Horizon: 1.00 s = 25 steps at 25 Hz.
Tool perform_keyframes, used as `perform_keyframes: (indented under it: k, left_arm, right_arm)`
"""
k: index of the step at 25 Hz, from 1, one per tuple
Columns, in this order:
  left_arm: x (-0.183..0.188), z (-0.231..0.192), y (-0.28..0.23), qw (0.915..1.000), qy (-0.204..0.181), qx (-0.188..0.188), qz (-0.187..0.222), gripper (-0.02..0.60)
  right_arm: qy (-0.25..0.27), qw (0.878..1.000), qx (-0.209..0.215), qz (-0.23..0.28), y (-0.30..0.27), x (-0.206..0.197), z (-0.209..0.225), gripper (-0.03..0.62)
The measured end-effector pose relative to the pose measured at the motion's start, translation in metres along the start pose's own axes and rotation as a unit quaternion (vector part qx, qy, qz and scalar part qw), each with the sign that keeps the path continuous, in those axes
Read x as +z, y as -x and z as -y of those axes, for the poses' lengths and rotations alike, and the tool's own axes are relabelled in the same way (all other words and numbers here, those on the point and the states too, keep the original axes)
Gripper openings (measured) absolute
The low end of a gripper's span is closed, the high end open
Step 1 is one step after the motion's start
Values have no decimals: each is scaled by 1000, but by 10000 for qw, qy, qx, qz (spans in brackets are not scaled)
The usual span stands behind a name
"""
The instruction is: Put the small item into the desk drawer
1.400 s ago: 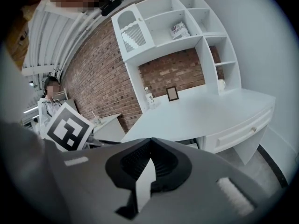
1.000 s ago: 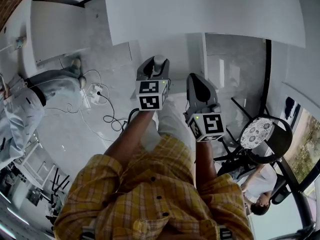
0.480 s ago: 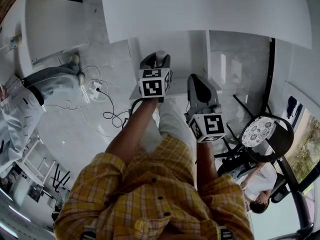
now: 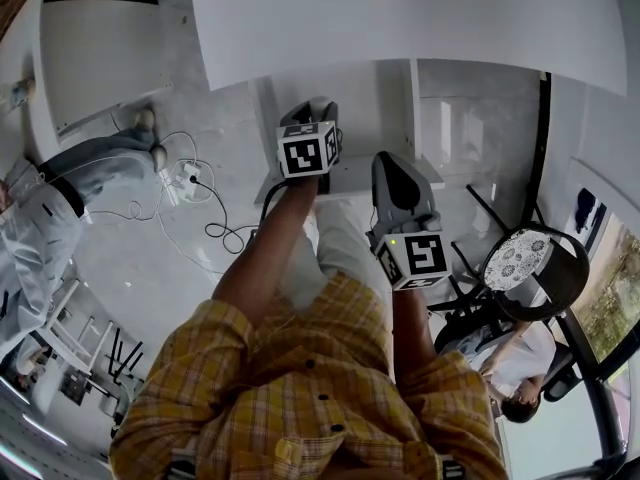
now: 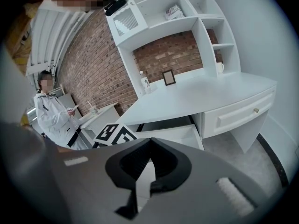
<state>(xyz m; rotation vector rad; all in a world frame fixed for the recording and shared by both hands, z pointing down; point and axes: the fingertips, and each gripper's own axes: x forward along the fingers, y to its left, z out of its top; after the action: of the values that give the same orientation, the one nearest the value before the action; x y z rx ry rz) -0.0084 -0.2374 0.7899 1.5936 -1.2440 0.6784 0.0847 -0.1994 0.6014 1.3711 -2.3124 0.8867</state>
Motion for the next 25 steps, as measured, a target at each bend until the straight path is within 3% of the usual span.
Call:
perform_keyframes:
  k: [25]
  left_arm:
    - [-24, -16, -50, 9979, 341, 170, -525, 189]
  right_arm:
    - [-83, 9998, -72, -153, -5, -14, 16, -6]
